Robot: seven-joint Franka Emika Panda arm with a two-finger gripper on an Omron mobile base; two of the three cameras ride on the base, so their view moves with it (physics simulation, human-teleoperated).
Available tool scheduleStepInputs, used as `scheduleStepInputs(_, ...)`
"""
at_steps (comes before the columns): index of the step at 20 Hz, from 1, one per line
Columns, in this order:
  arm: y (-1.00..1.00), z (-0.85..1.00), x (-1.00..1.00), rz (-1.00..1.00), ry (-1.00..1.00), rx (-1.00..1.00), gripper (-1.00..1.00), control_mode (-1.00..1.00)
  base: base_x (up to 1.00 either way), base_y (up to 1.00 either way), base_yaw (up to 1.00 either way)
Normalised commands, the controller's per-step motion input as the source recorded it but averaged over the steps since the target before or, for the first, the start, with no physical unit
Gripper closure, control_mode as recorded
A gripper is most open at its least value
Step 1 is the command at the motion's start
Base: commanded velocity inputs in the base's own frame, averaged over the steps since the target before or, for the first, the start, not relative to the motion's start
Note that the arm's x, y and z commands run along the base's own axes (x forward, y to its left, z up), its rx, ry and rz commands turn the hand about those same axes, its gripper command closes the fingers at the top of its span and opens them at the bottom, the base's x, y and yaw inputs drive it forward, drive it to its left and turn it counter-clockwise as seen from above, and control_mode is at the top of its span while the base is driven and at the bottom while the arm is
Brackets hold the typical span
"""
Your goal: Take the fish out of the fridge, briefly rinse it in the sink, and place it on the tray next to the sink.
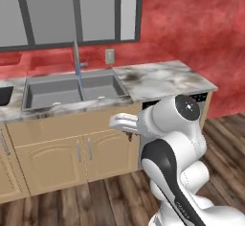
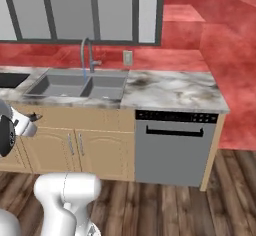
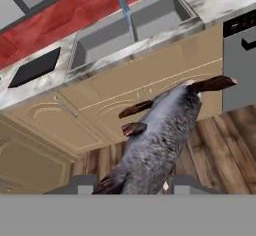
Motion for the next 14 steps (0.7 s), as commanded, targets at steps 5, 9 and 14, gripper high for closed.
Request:
scheduleStepInputs(5, 0.0, 0.0, 0.0, 0.0, 0.0, 0.0, 1.0, 1.0, 1.0, -0.35, 0.0)
scheduleStepInputs(9, 0.0, 0.0, 0.0, 0.0, 0.0, 0.0, 1.0, 1.0, 0.99, -0.23, 0.0)
scheduleStepInputs(14, 0.0, 0.0, 0.0, 0.0, 0.0, 0.0, 1.0, 1.0, 0.85, -0.14, 0.0)
